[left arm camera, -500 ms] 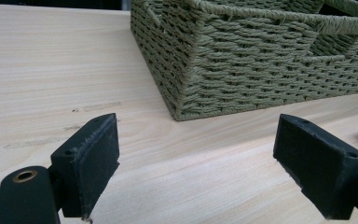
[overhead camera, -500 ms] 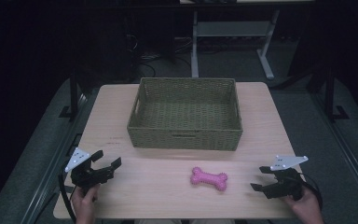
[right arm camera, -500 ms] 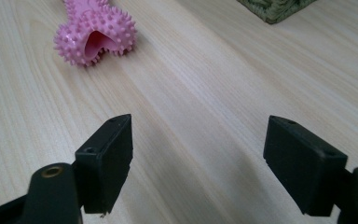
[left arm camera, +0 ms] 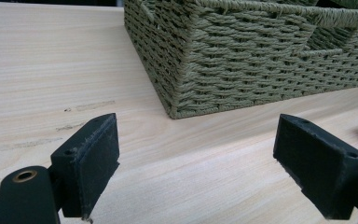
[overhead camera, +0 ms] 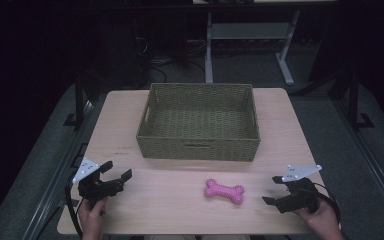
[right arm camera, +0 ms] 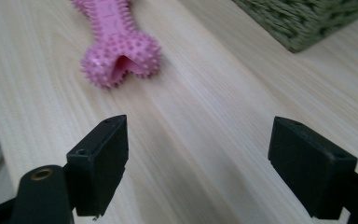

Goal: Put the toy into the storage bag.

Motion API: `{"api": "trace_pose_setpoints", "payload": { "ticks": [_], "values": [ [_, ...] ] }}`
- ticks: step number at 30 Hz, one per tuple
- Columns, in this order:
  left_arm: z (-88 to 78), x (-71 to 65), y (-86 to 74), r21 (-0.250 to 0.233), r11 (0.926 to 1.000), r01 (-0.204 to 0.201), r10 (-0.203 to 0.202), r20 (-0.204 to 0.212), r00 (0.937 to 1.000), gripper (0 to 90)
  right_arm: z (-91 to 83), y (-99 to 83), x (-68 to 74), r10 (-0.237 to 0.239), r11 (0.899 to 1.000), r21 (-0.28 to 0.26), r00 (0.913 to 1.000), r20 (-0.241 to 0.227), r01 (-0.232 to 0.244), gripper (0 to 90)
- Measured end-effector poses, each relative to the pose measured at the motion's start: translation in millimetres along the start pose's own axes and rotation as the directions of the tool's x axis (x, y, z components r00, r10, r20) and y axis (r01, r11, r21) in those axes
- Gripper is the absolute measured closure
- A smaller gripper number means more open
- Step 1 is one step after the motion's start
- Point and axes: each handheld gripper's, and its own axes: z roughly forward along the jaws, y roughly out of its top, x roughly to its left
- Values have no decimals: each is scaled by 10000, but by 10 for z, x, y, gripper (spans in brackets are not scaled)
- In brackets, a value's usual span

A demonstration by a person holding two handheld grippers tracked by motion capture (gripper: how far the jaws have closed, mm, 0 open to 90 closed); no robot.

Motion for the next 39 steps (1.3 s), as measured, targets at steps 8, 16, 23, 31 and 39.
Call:
{"api": "trace_pose_setpoints", "payload": {
  "ticks": [8,16,23,31,39],
  "values": [
    [-46,22,-7,-149,9999,35,-37,-113,9999,138,51,246,103,-516,9972,516,9980,-358,534,172],
    [-50,37,-9,-140,9999,68,-70,-147,9999,138,115,426,180,-1007,9906,859,9924,-713,1067,162],
    [-46,30,-6,-138,9999,19,-21,-136,9999,138,192,601,249,-1337,9818,1200,9847,-1119,1470,149],
    [-42,27,-3,-126,9999,3,-5,-112,9999,139,324,809,304,-1763,9668,1589,9727,-1510,1999,148],
    [-40,32,-3,-141,9999,35,-37,-101,9999,138,478,1001,399,-2209,9473,1932,9579,-1836,2554,149]
  ]
}}
